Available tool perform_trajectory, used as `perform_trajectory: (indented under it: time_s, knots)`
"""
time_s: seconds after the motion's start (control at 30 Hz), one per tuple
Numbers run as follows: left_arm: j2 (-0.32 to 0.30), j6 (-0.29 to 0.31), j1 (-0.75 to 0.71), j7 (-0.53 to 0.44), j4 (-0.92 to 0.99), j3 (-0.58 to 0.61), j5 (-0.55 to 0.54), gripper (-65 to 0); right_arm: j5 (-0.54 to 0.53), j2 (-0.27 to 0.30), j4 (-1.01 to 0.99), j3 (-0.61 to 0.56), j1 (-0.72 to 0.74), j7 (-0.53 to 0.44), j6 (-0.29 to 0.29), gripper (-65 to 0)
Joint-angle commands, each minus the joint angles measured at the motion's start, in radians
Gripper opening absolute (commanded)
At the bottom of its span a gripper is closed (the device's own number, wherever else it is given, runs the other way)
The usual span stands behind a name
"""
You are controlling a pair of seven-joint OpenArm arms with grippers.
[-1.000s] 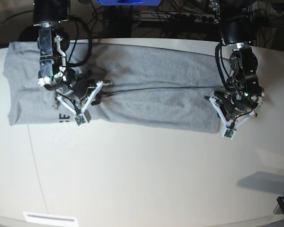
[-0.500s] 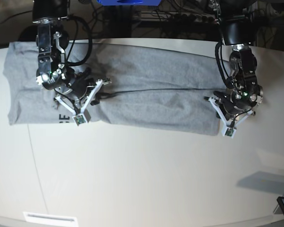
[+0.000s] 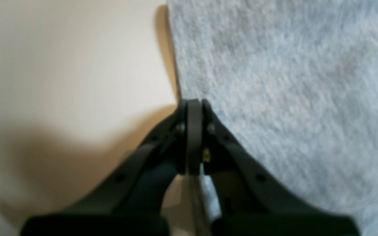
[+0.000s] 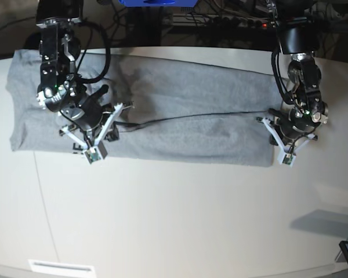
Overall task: Fold the T-shirt properly
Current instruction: 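Smooth the strip with both grippers, right gripper sliding along the shirt, then lift the left gripper off the shirt end and reposition it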
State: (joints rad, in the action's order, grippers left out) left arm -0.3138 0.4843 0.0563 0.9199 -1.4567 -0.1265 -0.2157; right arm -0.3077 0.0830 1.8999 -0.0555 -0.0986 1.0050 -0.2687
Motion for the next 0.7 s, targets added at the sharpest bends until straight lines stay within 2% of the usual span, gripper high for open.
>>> perform_trajectory:
  time_s: [0.0, 0.1, 0.3, 0.57, 0.67]
  knots:
    - [-0.021, -0.002, -0.003, 0.028, -0.026, -0.008, 0.022, -65.0, -0.005, 0.027, 0.039, 0.004, 0.021, -0.021, -0.002, -65.0]
    - [-0.037, -0.003, -0.034, 0.028, -0.074, -0.008, 0.022, -65.0, -0.005, 0.062, 0.045, 0.046, 0.036, -0.019, -0.002, -64.9]
    - [-0.048, -0.003, -0.042, 0.024, -0.117, -0.009, 0.022, -65.0, -0.005, 0.062, 0.043, 0.182, 0.01, -0.022, -0.004, -64.9]
    - [-0.041, -0.005, -0.037, 0.028, -0.21, -0.009, 0.022, -65.0, -0.005, 0.067, 0.043, 0.191, -0.045, -0.028, -0.004, -65.0]
    - [-0.041, -0.005, -0.054, 0.028, -0.26, -0.008, 0.022, -65.0, -0.003, 0.073, 0.045, 0.204, -0.079, -0.076, -0.004, -65.0]
